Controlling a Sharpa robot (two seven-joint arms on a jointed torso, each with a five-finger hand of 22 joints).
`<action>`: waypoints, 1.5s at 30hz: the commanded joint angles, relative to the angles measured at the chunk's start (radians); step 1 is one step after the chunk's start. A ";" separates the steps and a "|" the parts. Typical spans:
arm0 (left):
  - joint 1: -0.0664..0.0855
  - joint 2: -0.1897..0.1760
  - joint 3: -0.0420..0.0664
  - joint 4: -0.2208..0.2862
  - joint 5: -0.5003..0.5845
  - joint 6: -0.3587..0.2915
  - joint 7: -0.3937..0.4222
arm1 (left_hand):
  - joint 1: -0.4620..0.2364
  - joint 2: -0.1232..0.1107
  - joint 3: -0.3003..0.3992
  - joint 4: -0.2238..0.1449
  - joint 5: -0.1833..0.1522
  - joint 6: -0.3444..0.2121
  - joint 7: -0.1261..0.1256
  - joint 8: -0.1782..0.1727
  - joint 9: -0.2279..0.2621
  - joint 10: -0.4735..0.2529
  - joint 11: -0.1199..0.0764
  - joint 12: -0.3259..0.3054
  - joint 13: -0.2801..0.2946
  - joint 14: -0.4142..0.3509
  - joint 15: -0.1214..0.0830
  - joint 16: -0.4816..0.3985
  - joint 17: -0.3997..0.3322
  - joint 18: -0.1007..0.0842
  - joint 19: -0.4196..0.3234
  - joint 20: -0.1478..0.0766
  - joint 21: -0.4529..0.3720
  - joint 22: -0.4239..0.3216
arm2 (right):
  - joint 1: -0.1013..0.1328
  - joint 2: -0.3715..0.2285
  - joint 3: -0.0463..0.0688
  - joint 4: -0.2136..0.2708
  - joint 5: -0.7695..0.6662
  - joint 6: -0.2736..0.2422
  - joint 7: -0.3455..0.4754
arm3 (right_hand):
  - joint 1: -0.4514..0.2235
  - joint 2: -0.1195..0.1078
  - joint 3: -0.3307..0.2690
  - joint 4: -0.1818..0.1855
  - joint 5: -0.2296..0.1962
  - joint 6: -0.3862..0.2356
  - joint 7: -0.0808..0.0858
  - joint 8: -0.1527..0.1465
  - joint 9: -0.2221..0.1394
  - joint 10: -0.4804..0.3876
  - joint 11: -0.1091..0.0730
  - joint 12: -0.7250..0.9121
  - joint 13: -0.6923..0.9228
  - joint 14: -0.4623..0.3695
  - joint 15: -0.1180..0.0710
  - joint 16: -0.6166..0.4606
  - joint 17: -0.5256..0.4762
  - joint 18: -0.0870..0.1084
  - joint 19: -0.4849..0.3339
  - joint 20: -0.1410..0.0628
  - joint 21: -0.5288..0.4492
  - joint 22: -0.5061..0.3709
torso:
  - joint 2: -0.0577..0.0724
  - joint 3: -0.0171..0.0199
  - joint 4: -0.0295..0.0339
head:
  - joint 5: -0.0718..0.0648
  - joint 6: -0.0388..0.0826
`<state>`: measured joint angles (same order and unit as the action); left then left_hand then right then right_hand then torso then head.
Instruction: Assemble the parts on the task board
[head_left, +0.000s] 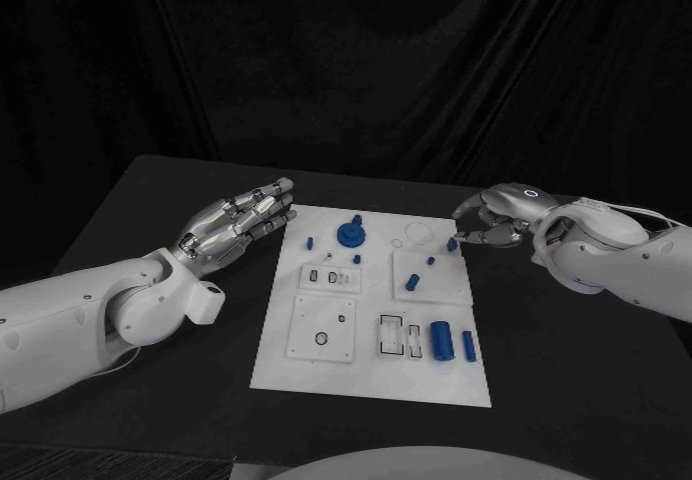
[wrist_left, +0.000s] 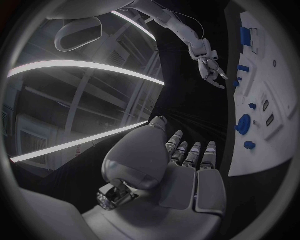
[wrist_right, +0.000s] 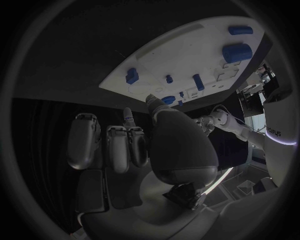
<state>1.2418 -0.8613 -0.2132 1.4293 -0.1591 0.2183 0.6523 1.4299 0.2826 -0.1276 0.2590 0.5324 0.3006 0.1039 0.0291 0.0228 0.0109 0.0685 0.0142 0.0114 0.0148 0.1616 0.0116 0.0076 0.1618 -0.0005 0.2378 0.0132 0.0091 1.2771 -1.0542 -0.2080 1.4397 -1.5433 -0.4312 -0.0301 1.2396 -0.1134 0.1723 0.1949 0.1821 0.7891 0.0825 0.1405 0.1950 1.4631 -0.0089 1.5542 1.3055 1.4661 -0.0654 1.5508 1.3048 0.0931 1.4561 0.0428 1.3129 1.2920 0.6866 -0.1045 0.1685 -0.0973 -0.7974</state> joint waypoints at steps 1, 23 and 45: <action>-0.002 0.001 0.001 0.002 0.000 0.012 0.014 | 0.012 -0.013 0.033 -0.010 0.013 0.009 0.004 0.013 0.016 -0.003 0.012 -0.011 -0.009 0.004 0.014 0.012 0.003 -0.026 0.007 0.002 -0.008 -0.005 | -0.008 0.003 0.001 -0.008 0.002 0.024 -0.034 | 0.016 -0.021 -0.001 0.015 0.014 -0.014 -0.004 0.013 0.015 0.108 -0.001 0.017 0.265 0.105 -0.004 0.020 0.266 -0.037 0.005 0.000 0.023 0.201 | 0.000 0.0011 0.0008 | -0.001 0.000; -0.005 -0.001 0.001 0.002 0.000 0.014 0.013 | 0.012 -0.013 0.035 -0.011 0.013 0.008 0.004 0.013 0.016 -0.003 0.012 -0.011 -0.009 0.004 0.014 0.012 0.003 -0.026 0.007 0.002 -0.008 -0.005 | -0.039 0.049 0.001 -0.061 0.003 0.054 -0.036 | 0.062 -0.012 0.013 0.021 0.090 -0.018 -0.001 0.027 0.027 0.108 0.001 0.017 0.265 0.105 -0.002 0.020 0.266 -0.036 0.002 0.001 0.014 0.202 | 0.001 0.0004 0.0037 | -0.004 -0.006; -0.006 -0.003 0.001 0.005 0.000 0.021 0.009 | 0.012 -0.013 0.037 -0.012 0.013 0.006 0.005 0.013 0.015 -0.003 0.013 -0.011 -0.009 0.004 0.015 0.012 0.003 -0.026 0.007 0.003 -0.008 -0.005 | -0.046 0.071 0.001 -0.097 0.003 0.078 -0.052 | 0.079 -0.007 0.022 0.013 0.142 -0.015 0.000 0.038 0.036 0.108 0.002 0.017 0.265 0.105 -0.002 0.020 0.266 -0.032 -0.006 0.002 -0.006 0.197 | 0.001 -0.0002 0.0042 | 0.001 -0.011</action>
<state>1.2369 -0.8648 -0.2133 1.4324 -0.1592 0.2247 0.6515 1.4299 0.2825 -0.1276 0.2590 0.5324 0.3005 0.1039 0.0291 0.0229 0.0109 0.0686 0.0142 0.0113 0.0218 0.1685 0.0116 0.0076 0.1618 -0.0005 0.2378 0.0132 0.0091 1.2348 -0.9838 -0.2078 1.3453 -1.5395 -0.3671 -0.0571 1.3029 -0.1209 0.1848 0.2069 0.3097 0.7873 0.0845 0.1638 0.2165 1.4631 -0.0089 1.5542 1.3054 1.4661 -0.0654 1.5508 1.3048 0.0931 1.4558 0.0428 1.3126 1.2921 0.6879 -0.1044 0.1720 -0.0971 -0.8071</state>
